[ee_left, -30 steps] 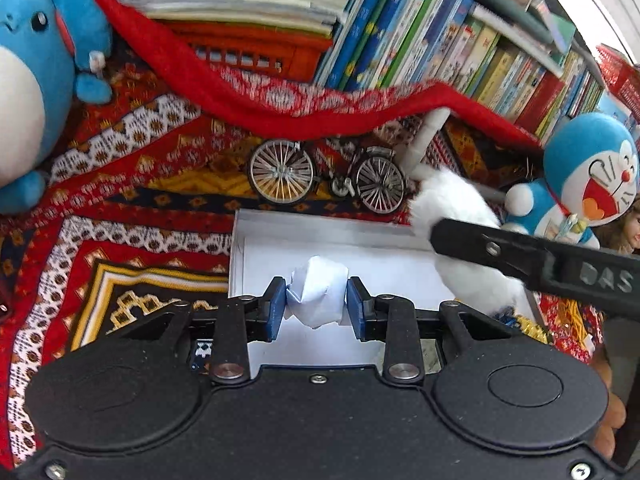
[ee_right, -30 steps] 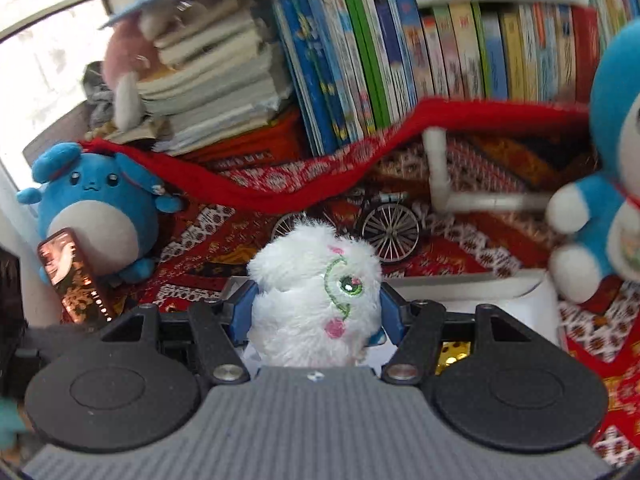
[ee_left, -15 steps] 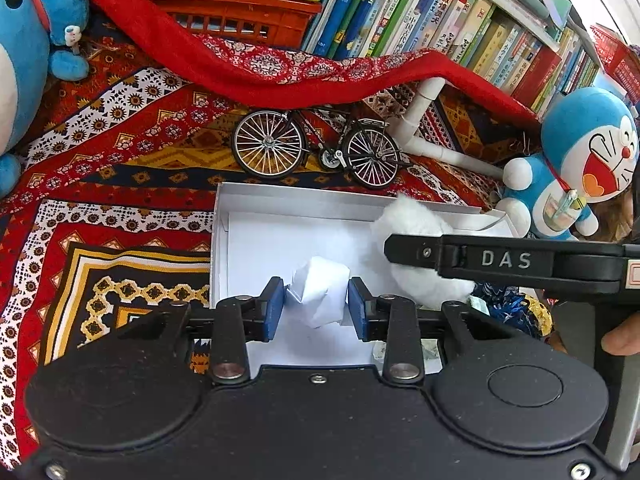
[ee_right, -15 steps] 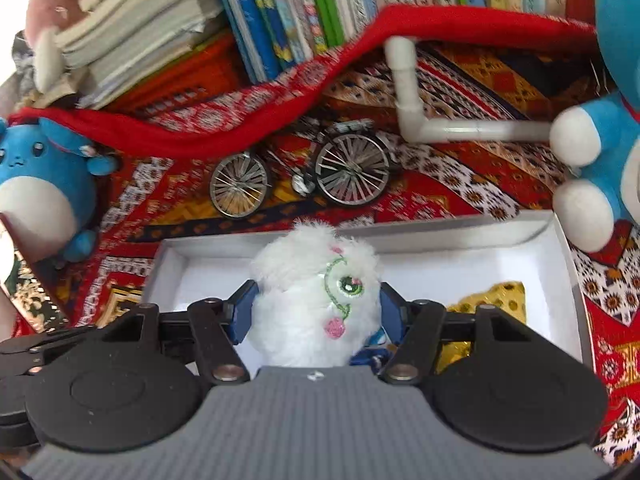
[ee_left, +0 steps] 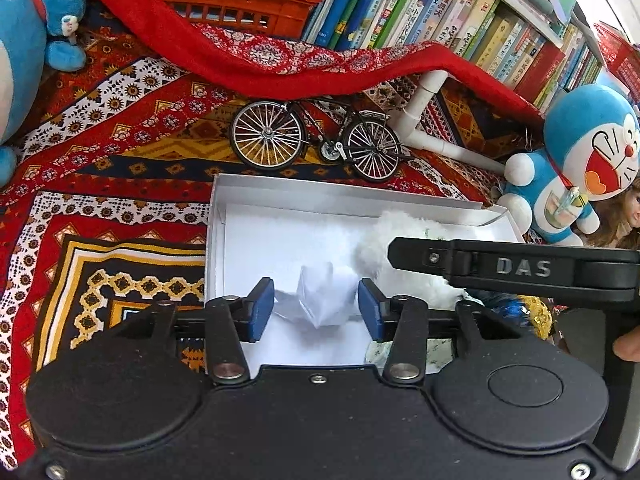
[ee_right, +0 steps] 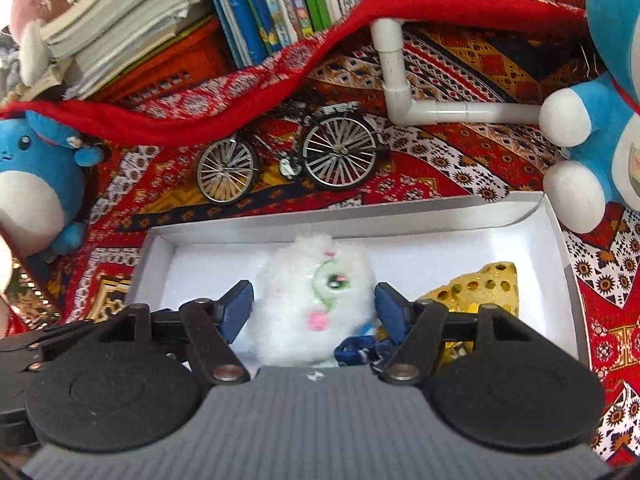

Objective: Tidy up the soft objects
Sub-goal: 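Open the left gripper to drop the paper while the right gripper releases the fluffy toy, then withdraw both open grippers from the tray toward the paper cup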

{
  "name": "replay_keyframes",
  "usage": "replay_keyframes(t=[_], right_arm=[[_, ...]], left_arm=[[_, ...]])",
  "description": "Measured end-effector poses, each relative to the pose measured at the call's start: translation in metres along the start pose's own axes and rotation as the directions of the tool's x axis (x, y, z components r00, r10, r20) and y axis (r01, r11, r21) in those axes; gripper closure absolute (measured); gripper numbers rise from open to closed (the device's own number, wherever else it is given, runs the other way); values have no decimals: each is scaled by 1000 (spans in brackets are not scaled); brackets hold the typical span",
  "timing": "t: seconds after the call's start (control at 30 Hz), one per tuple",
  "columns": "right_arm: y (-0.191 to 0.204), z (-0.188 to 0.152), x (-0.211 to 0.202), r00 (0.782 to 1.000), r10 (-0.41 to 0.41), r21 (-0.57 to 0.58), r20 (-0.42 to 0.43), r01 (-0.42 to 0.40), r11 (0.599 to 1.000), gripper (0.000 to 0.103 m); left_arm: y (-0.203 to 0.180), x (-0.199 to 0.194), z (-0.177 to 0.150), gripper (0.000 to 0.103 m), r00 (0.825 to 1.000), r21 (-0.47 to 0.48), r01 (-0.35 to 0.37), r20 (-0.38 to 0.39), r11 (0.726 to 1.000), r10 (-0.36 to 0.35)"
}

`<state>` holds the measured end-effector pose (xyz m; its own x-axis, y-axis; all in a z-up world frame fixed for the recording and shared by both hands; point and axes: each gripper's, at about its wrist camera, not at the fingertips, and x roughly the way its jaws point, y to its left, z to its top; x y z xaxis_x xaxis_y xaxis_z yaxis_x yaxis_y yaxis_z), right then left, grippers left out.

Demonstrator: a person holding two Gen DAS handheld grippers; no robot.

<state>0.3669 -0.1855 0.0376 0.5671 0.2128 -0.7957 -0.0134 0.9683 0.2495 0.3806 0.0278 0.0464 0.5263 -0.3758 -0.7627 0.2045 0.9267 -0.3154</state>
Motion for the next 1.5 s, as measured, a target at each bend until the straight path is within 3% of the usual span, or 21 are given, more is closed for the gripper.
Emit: replay_keyframes(t=[0.17, 0.4, 0.8, 1.13, 1.5], right_arm=[[1, -1, -13, 1000, 10, -15, 17, -10, 1000, 22], [3, -9, -42, 997, 29, -59, 76, -25, 998, 21], [2, -35, -110, 980, 79, -118, 185, -58, 991, 18], [7, -70, -147, 974, 136, -169, 178, -106, 980, 16], [3, -94, -154, 976, 161, -153, 146, -139, 978, 16]], left_arm=[[-2, -10, -2, 48, 1000, 4, -5, 13, 1000, 5], [-9, -40, -7, 28, 998, 19, -30, 53, 999, 29], [-17, -99, -38, 24, 996, 29, -6, 94, 1000, 3], [-5, -145, -72, 23, 991, 15, -13, 131, 1000, 11], [20, -174, -118, 24, 990, -39, -17, 142, 999, 22]])
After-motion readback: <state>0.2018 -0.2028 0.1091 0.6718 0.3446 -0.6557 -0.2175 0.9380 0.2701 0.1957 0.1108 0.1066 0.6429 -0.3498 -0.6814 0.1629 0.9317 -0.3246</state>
